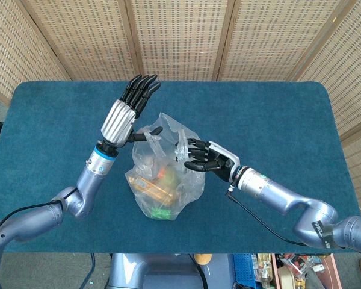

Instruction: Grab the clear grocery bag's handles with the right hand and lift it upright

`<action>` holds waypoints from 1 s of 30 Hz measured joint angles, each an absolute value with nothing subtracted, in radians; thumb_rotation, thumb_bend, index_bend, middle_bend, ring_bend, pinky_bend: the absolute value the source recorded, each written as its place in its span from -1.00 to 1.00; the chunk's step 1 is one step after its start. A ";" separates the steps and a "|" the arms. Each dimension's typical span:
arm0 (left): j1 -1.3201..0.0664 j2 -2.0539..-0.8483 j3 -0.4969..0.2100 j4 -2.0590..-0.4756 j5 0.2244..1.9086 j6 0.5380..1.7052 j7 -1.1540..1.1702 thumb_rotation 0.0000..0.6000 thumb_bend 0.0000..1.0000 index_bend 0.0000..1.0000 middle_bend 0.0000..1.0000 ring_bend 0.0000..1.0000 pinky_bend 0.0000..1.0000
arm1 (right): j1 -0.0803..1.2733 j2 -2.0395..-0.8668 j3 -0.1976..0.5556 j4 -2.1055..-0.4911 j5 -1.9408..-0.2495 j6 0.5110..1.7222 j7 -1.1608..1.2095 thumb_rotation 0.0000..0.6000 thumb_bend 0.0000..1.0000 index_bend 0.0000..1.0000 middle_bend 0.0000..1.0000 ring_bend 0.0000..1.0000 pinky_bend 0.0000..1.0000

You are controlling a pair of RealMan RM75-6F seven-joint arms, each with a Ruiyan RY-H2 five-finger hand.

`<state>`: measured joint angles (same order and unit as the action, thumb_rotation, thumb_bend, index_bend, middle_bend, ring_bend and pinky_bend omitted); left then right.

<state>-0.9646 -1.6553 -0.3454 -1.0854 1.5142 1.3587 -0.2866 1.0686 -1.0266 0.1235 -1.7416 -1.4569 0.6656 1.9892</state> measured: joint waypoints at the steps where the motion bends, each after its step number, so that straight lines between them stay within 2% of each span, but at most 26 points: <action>1: -0.967 -1.654 -0.346 -1.092 1.513 1.356 -0.279 1.00 -0.48 -1.00 -1.00 -1.00 -1.00 | 1.068 -1.031 0.131 -1.744 -1.446 0.660 1.982 1.00 -0.30 -0.44 -0.16 -0.51 -0.32; 8: -0.983 -1.639 -0.356 -1.143 1.497 1.329 -0.213 1.00 -0.48 -1.00 -1.00 -1.00 -1.00 | 1.061 -1.061 0.170 -1.752 -1.385 0.637 1.927 1.00 -0.30 -0.44 -0.24 -0.57 -0.47; 21: -1.000 -1.621 -0.379 -1.205 1.454 1.296 -0.151 1.00 -0.48 -1.00 -1.00 -1.00 -1.00 | 1.044 -1.114 0.263 -1.771 -1.282 0.585 1.828 1.00 -0.34 -0.44 -0.26 -0.59 -0.47; 26: -1.002 -1.620 -0.380 -1.208 1.443 1.287 -0.145 1.00 -0.48 -1.00 -1.00 -1.00 -1.00 | 1.041 -1.133 0.288 -1.767 -1.252 0.568 1.790 1.00 -0.34 -0.44 -0.29 -0.61 -0.55; 30: -1.000 -1.618 -0.380 -1.214 1.438 1.285 -0.145 1.00 -0.48 -1.00 -1.00 -1.00 -1.00 | 1.036 -1.149 0.304 -1.759 -1.214 0.550 1.752 1.00 -0.34 -0.44 -0.32 -0.71 -0.56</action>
<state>-1.0000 -1.6178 -0.3796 -1.2143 1.4379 1.2848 -0.1451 1.0365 -1.1486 0.3043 -1.7589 -1.2136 0.5500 1.7519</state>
